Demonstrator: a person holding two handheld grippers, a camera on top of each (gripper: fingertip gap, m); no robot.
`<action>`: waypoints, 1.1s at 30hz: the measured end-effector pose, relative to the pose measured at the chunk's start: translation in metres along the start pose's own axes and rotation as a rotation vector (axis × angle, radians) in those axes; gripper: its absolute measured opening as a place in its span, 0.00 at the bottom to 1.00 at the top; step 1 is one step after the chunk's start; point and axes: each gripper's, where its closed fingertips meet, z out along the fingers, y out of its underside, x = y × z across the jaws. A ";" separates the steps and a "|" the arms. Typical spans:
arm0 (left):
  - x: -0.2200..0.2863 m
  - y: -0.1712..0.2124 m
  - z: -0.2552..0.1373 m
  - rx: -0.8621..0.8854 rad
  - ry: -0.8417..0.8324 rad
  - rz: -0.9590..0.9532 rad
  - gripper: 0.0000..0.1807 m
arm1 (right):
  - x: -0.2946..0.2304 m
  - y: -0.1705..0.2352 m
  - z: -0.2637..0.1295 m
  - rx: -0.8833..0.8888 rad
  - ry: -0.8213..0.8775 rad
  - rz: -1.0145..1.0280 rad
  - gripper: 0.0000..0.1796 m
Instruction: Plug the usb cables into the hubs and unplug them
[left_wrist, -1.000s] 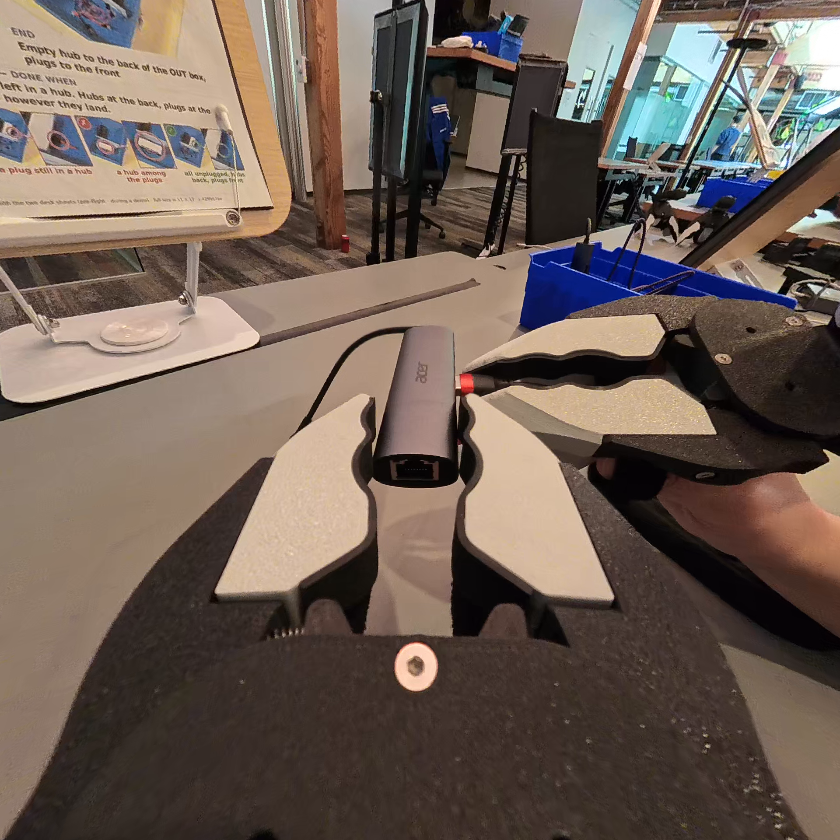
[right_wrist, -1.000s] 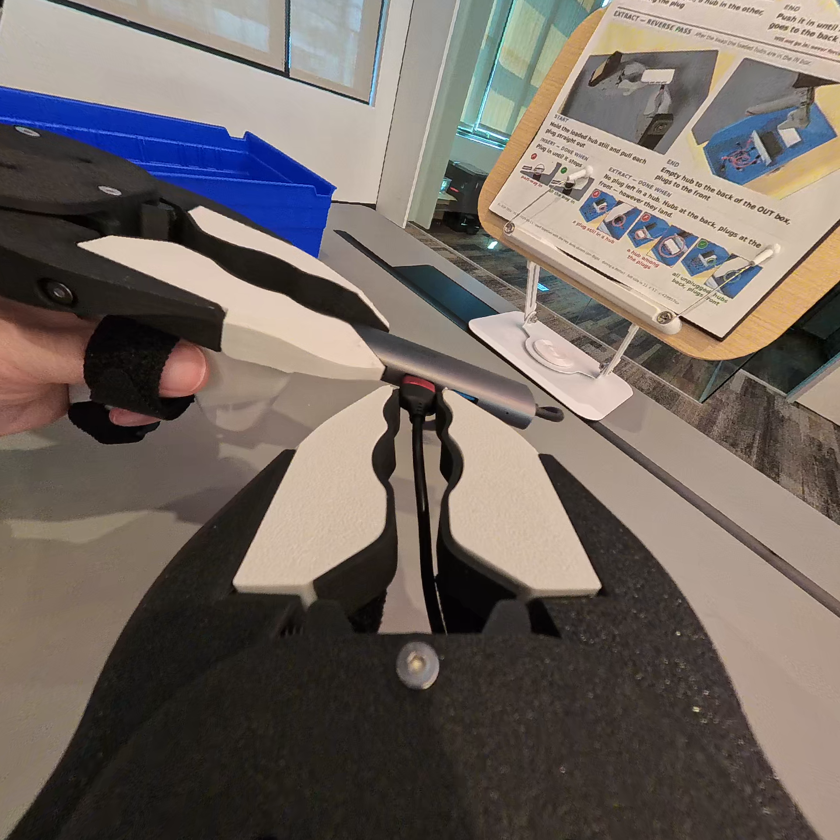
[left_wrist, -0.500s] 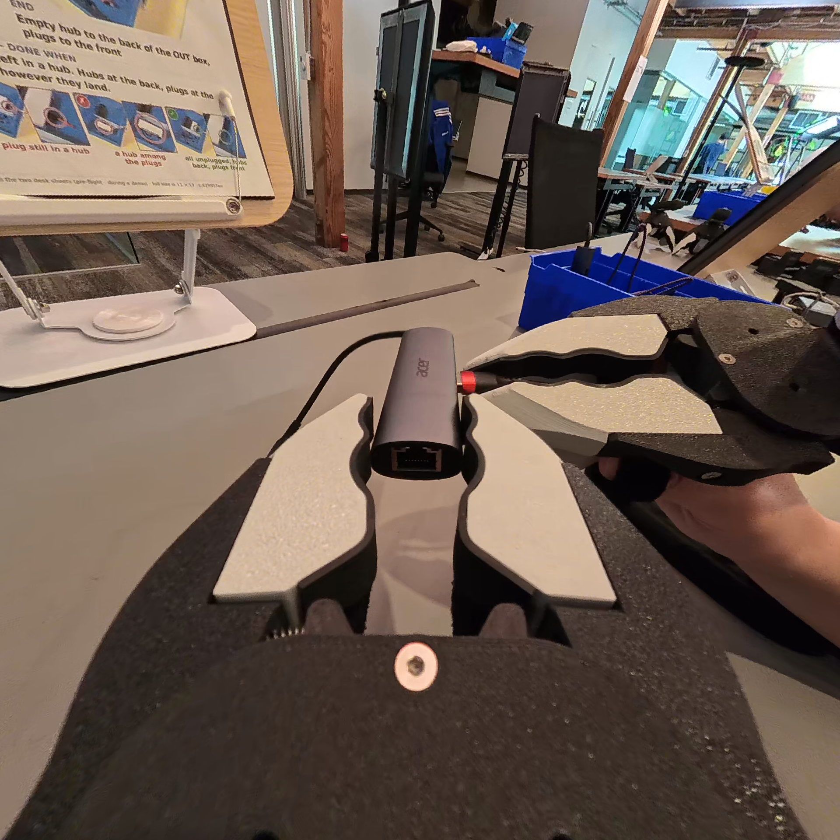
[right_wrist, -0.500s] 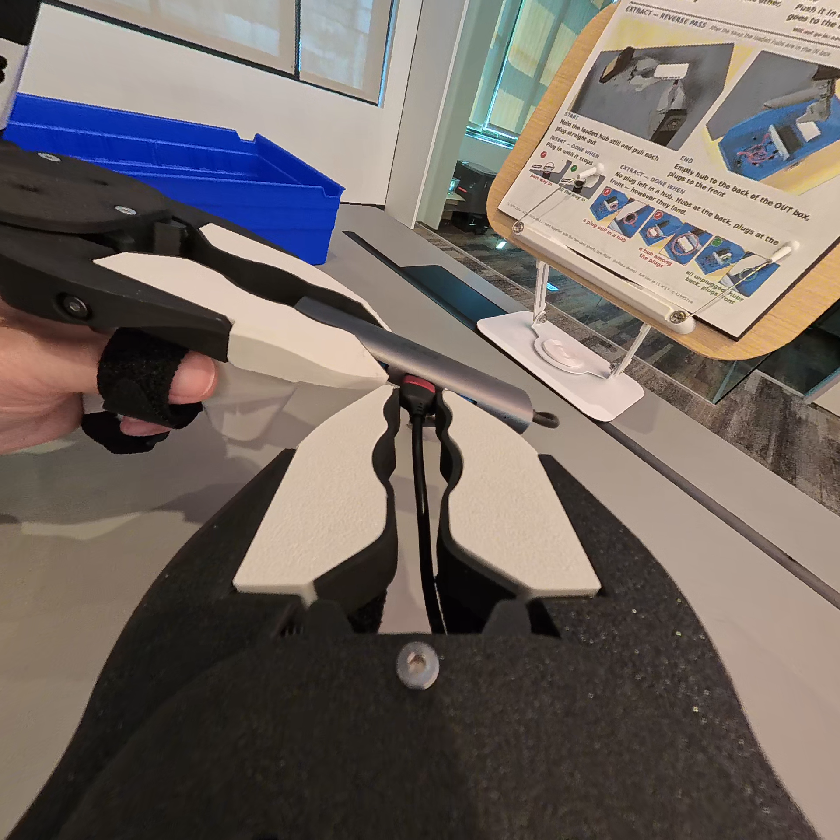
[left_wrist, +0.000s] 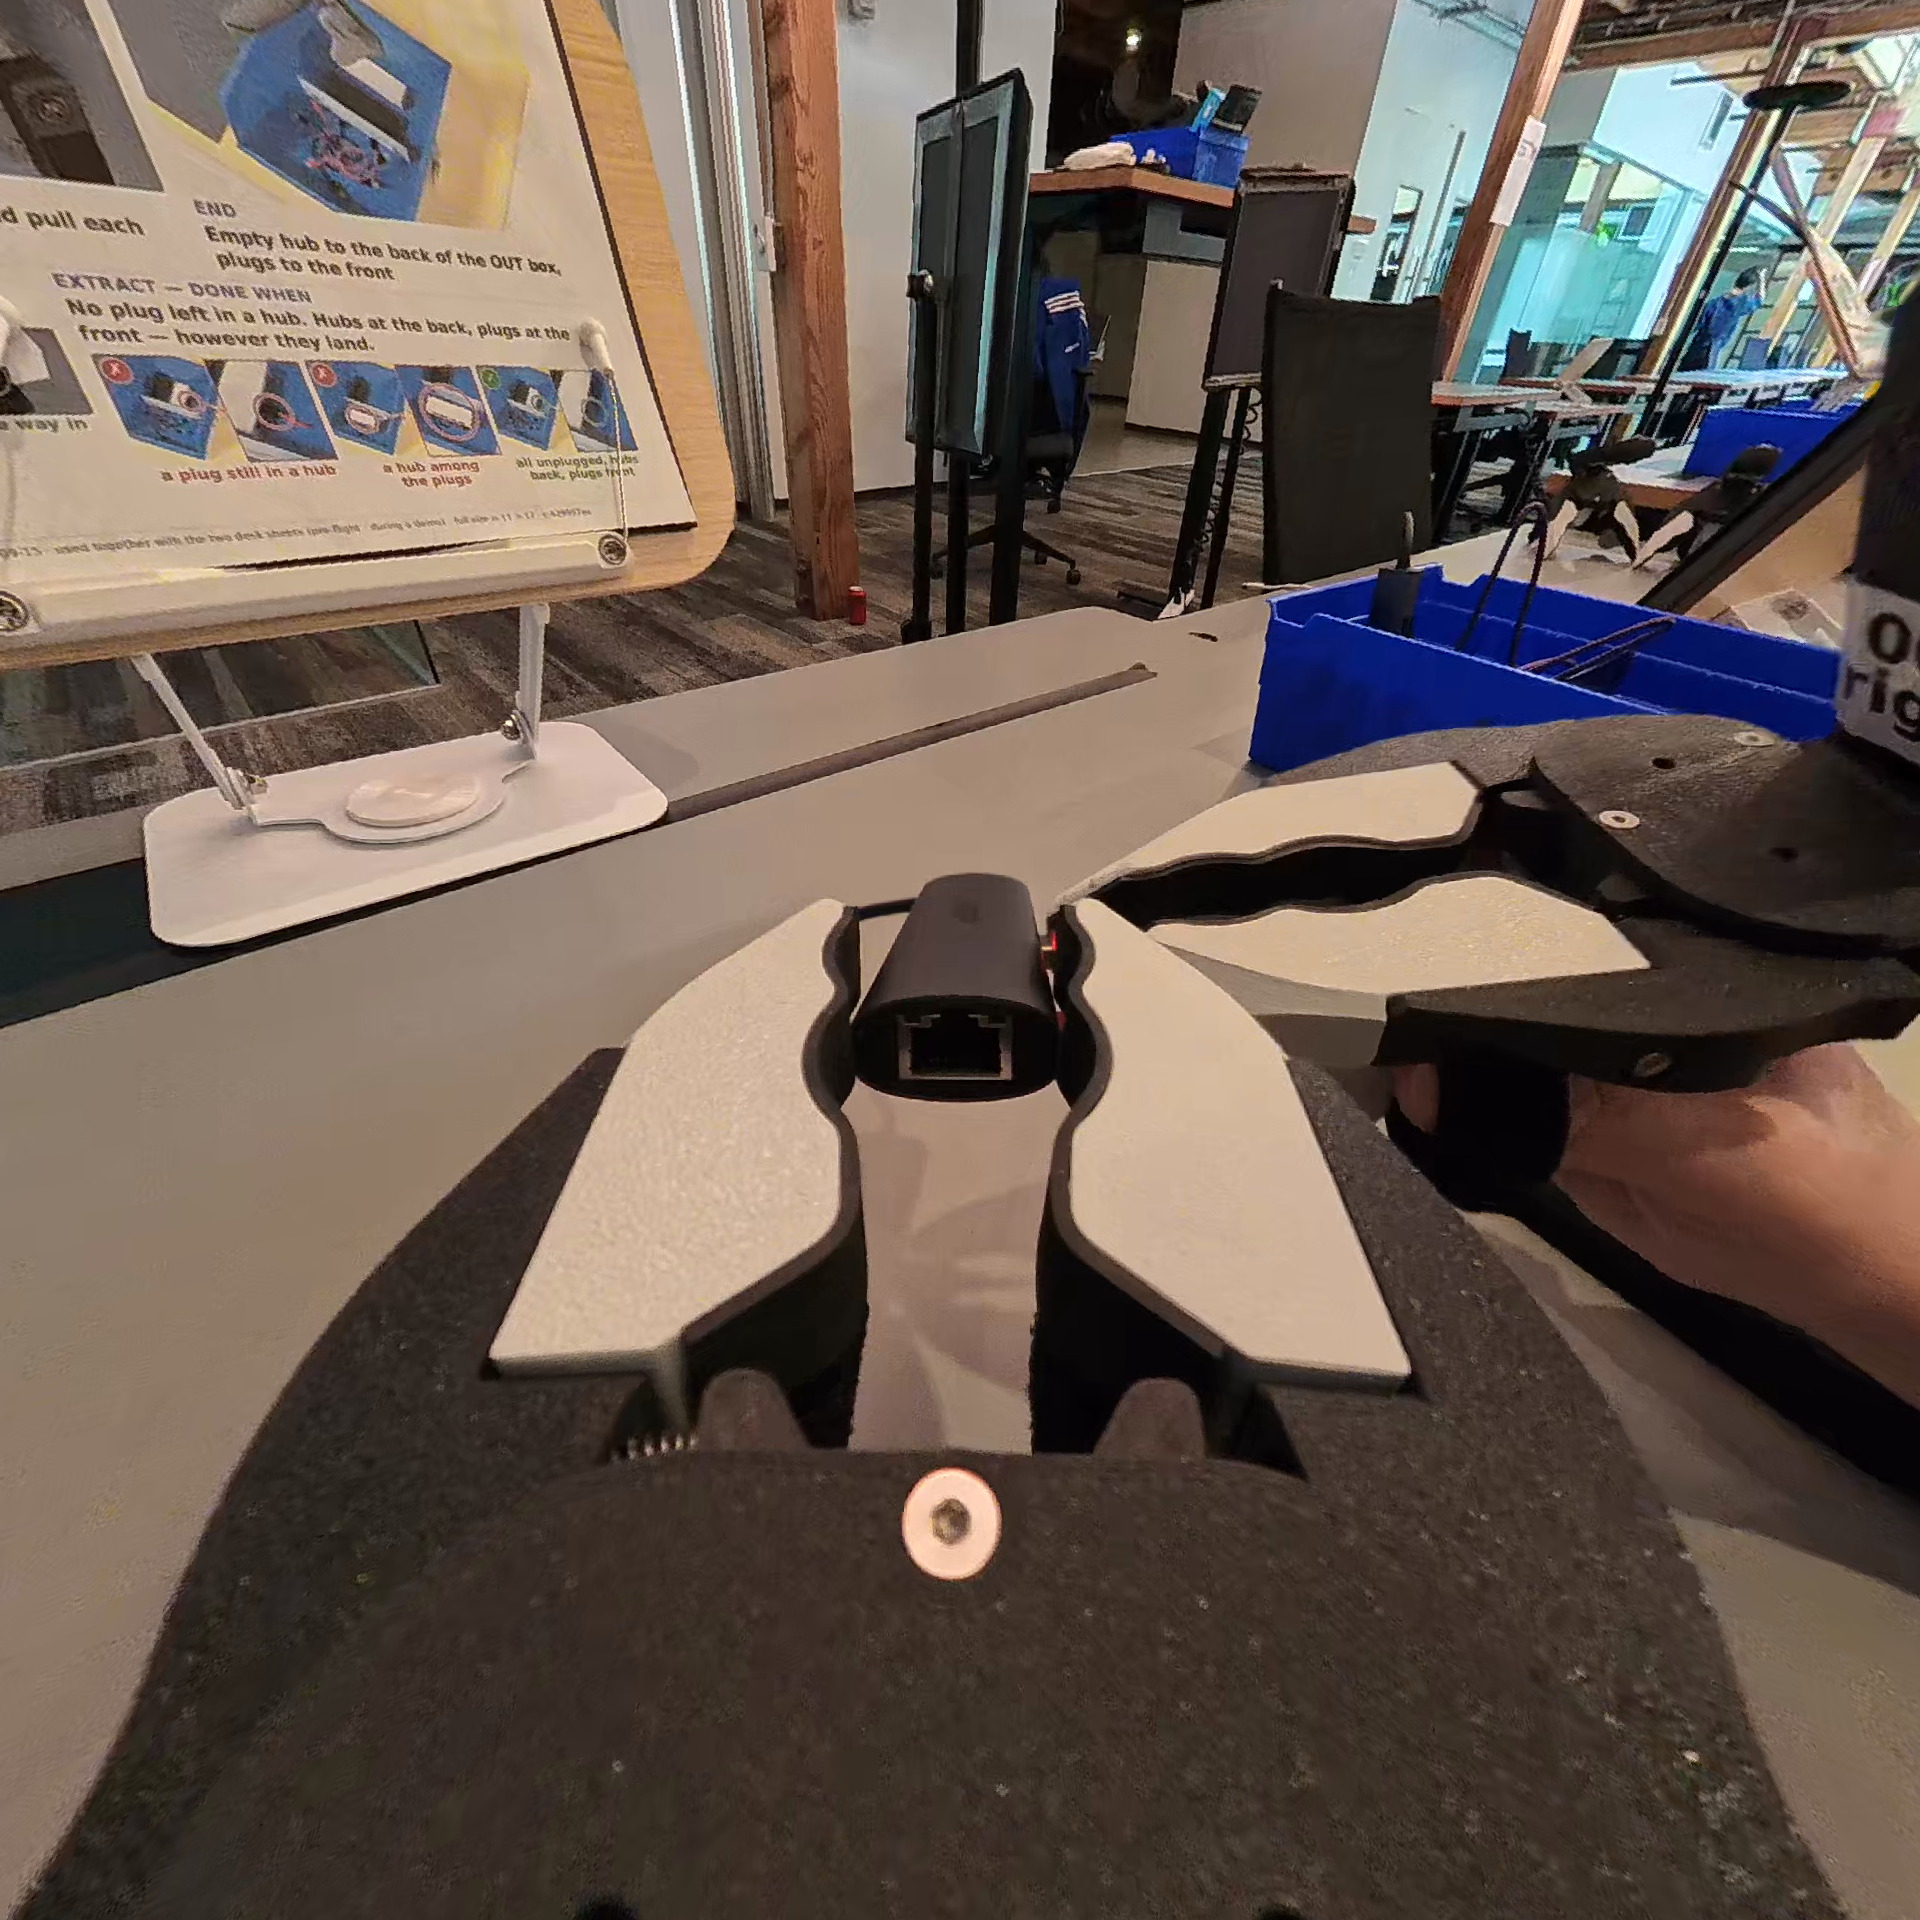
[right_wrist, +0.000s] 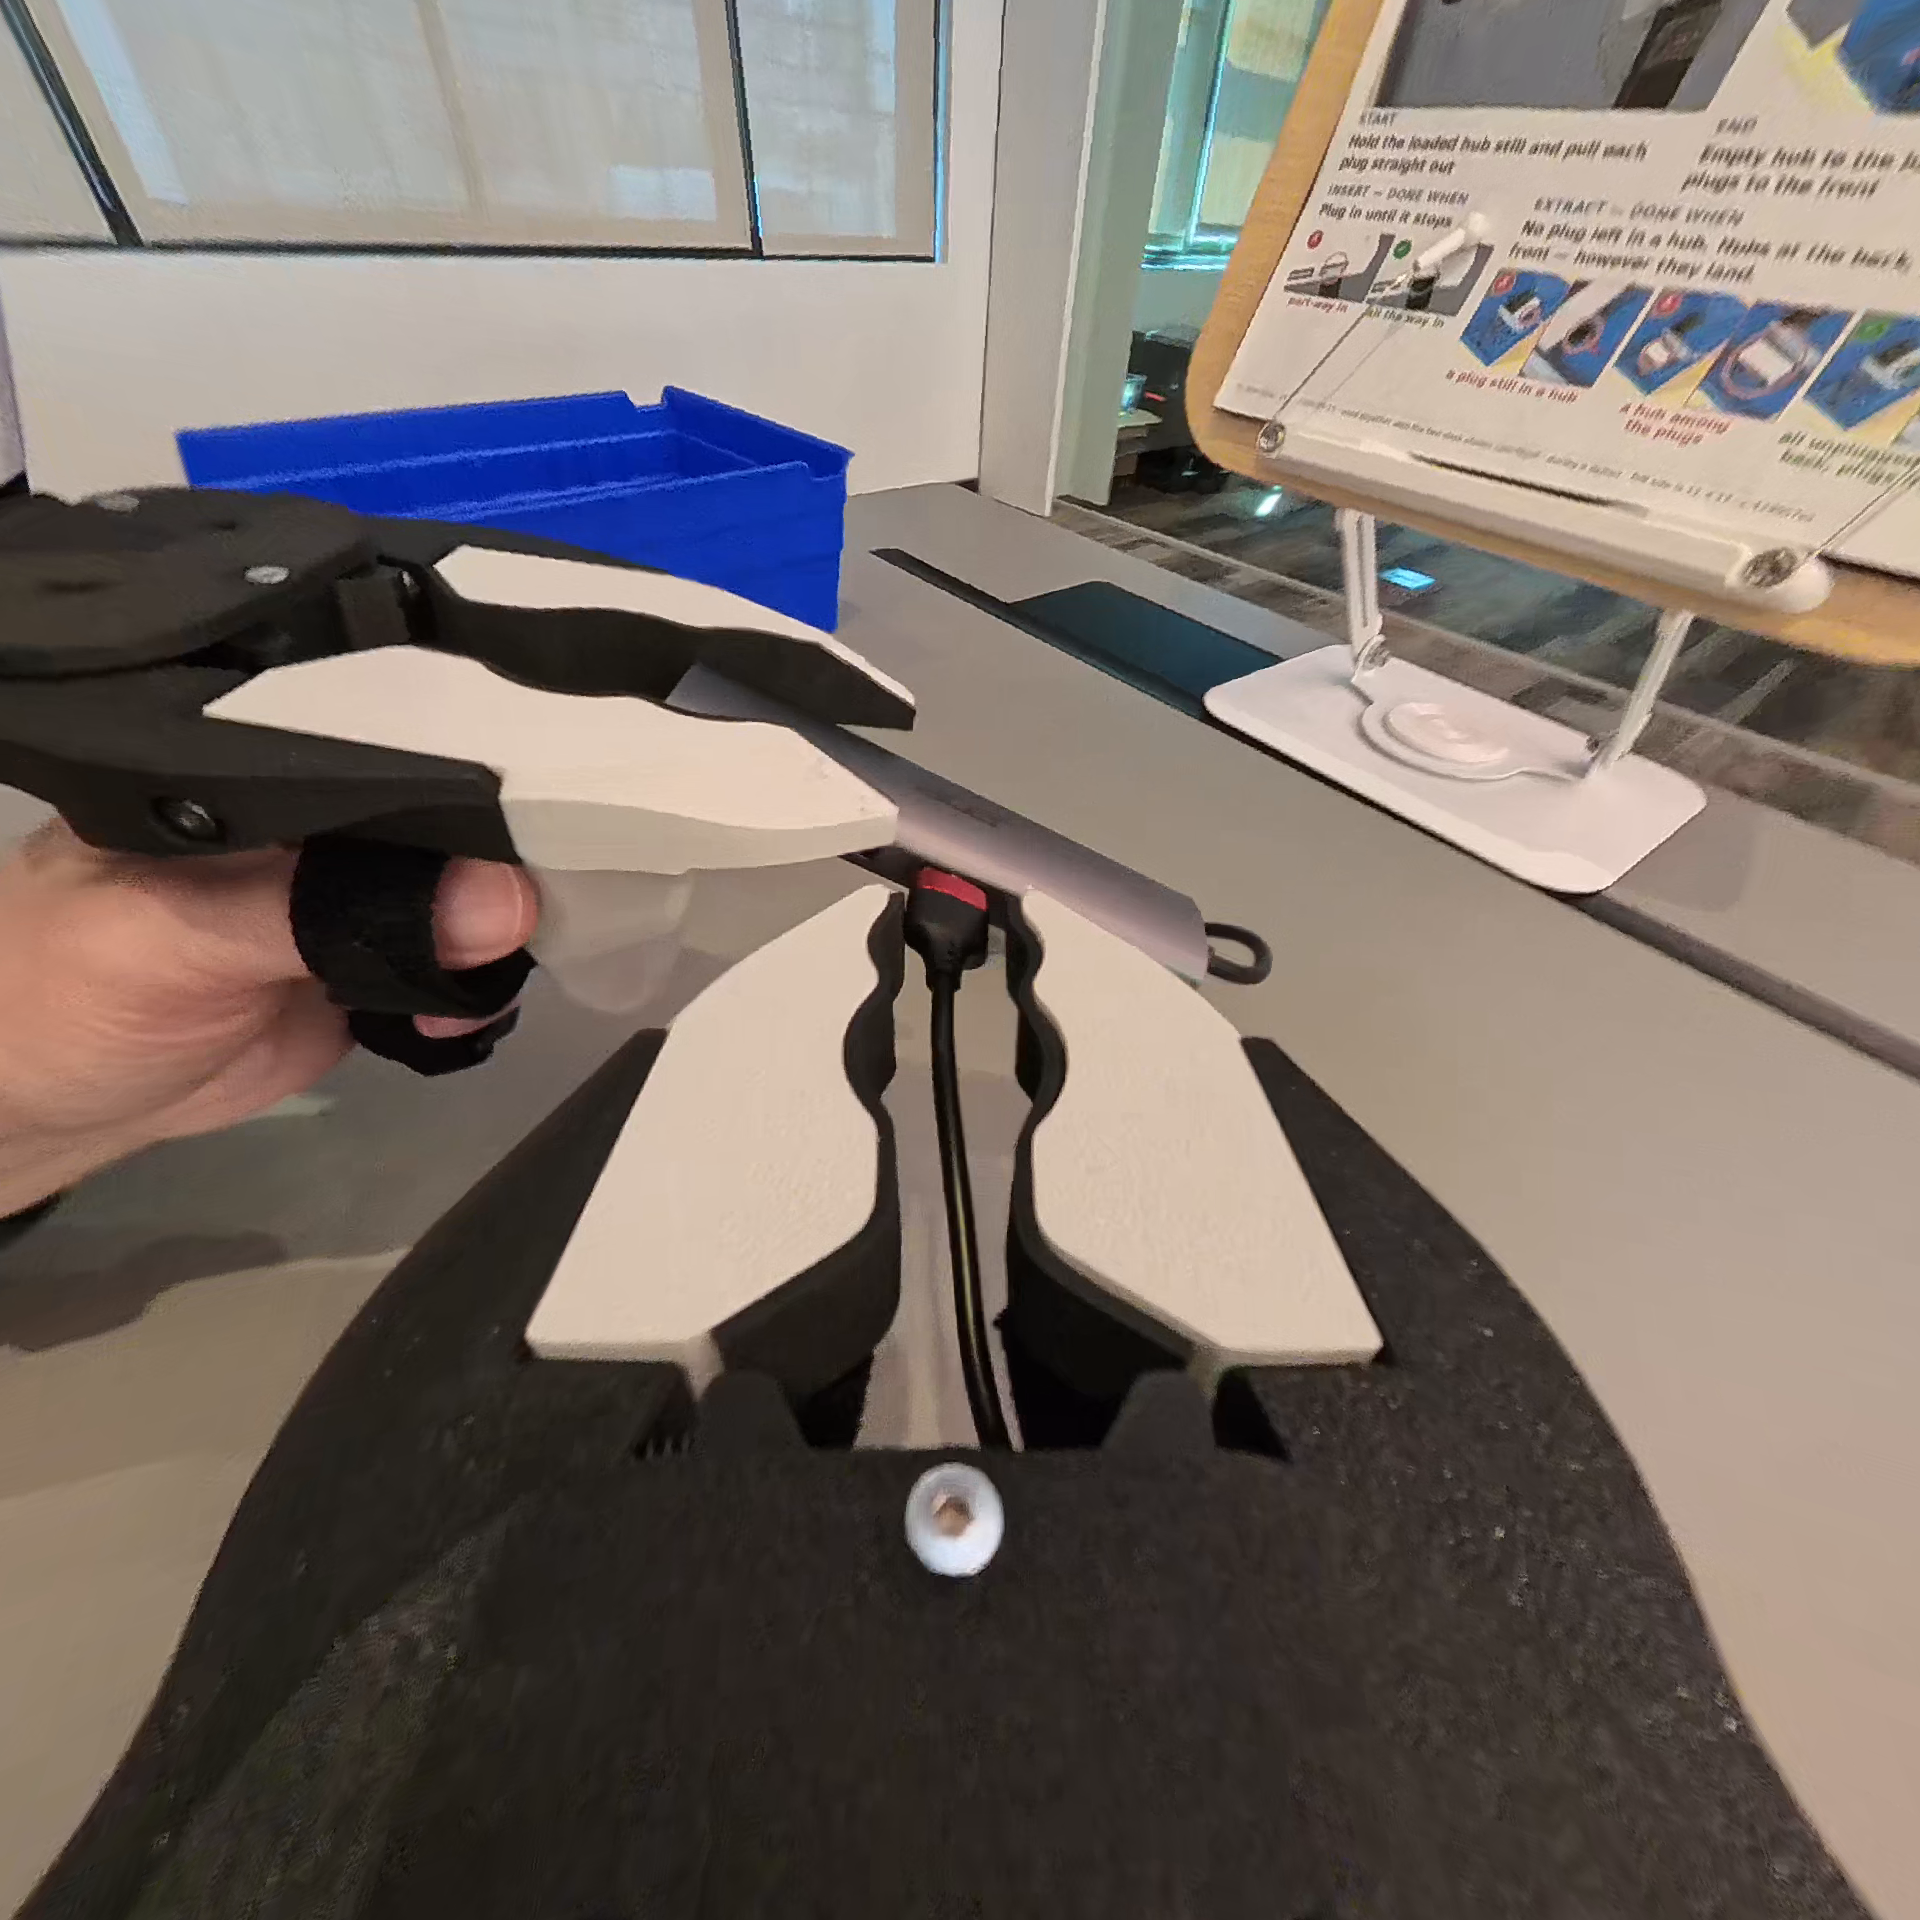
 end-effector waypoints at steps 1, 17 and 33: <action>0.000 0.000 0.000 0.002 -0.006 0.008 0.20 | 0.000 0.001 0.000 -0.001 -0.011 0.033 0.11; 0.009 0.006 -0.002 -0.074 0.020 0.050 0.20 | 0.001 -0.003 -0.007 -0.027 -0.010 -0.045 0.08; 0.007 -0.001 -0.010 -0.004 0.029 0.045 0.19 | -0.004 -0.014 -0.009 0.004 0.064 -0.216 0.08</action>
